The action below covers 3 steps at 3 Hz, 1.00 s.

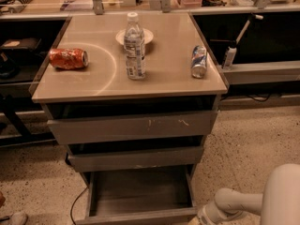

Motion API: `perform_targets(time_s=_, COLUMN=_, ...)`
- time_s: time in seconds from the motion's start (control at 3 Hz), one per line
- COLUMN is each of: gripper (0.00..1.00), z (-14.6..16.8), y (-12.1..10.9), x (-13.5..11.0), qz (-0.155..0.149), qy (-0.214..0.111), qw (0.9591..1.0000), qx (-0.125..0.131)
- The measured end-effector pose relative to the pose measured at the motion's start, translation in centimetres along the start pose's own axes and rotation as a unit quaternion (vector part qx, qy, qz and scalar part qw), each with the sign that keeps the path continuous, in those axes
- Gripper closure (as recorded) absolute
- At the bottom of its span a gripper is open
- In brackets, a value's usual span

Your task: Close bottom drawer

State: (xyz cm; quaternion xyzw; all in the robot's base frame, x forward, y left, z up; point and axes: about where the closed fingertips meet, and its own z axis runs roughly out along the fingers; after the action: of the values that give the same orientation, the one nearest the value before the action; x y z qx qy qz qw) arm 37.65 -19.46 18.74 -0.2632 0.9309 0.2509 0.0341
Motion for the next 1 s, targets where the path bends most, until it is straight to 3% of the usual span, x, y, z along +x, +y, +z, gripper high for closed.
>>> perform_targets(time_s=0.33, gripper=1.00, z=0.9, y=-0.9, x=-0.7, qz=0.037, qy=-0.023, qw=0.9989, qx=-0.016)
perform_targets(time_s=0.67, gripper=1.00, z=1.6, y=-2.3, x=-1.6, qz=0.081, qy=-0.051, qw=0.9953, qx=-0.015)
perform_targets(time_s=1.0, gripper=1.00, z=1.8, y=-3.5, x=-2.3, qz=0.101, qy=-0.069, qw=0.9925, qx=-0.006)
